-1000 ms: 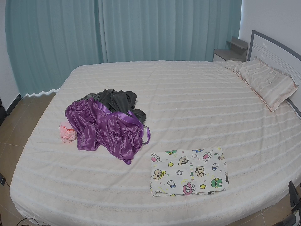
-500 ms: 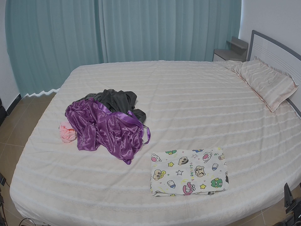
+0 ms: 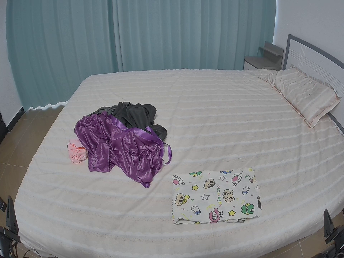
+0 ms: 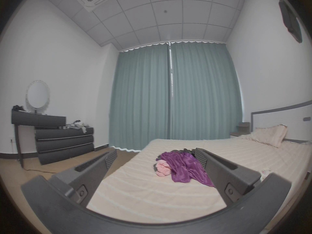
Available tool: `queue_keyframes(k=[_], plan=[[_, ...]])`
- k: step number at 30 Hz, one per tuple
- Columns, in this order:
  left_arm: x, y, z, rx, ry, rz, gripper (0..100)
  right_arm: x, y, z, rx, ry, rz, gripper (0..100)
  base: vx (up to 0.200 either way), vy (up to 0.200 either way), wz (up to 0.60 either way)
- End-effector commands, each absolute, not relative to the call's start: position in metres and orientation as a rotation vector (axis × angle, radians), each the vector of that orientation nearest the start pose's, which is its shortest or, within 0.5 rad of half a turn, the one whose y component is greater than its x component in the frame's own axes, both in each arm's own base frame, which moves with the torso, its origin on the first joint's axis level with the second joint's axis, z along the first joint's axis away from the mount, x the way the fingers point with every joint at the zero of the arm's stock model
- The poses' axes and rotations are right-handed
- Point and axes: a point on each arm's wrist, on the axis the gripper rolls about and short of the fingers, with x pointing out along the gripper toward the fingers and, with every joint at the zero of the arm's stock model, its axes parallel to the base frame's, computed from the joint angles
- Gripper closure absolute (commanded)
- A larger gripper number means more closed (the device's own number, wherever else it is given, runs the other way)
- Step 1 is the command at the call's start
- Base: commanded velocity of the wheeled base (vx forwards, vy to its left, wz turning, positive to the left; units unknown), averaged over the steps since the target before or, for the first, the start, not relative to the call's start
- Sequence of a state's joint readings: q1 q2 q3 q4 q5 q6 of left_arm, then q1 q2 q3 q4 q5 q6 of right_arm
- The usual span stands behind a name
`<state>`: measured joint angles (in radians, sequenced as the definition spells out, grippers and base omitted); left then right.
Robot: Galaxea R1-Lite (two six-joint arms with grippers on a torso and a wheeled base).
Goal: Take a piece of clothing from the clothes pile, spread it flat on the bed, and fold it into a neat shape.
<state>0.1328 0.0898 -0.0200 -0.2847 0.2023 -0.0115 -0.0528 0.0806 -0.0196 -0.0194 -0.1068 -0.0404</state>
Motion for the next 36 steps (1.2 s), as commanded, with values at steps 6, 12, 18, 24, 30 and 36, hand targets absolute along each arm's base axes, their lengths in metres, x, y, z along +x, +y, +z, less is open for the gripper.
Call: queue_keyframes(k=[6, 12, 18, 24, 30, 36], plan=[[-0.015, -0.002, 0.089, -0.013, -0.019, 0.133, 0, -0.017, 0.000, 0.084, -0.039, 0.052, -0.071, 0, 0.000, 0.000, 0.00], [-0.015, -0.006, 0.084, -0.025, 0.032, -0.035, 0, -0.017, 0.002, 0.084, -0.037, 0.053, 0.013, 0, 0.000, 0.000, 0.00], [-0.015, -0.008, 0.084, -0.045, 0.036, -0.157, 0, -0.017, 0.002, 0.084, -0.032, 0.061, 0.009, 0, 0.000, 0.000, 0.00], [-0.014, -0.008, 0.084, -0.057, 0.056, -0.250, 0, -0.015, 0.001, 0.084, -0.033, 0.125, -0.057, 0, 0.000, 0.000, 0.00], [-0.016, -0.007, 0.084, -0.054, 0.042, -0.295, 0, -0.017, 0.001, 0.079, -0.041, 0.123, -0.068, 0, 0.000, 0.000, 0.00], [-0.024, -0.007, 0.082, -0.031, -0.058, -0.311, 0, -0.017, 0.001, 0.078, -0.001, 0.095, -0.050, 0, 0.000, 0.000, 0.00]])
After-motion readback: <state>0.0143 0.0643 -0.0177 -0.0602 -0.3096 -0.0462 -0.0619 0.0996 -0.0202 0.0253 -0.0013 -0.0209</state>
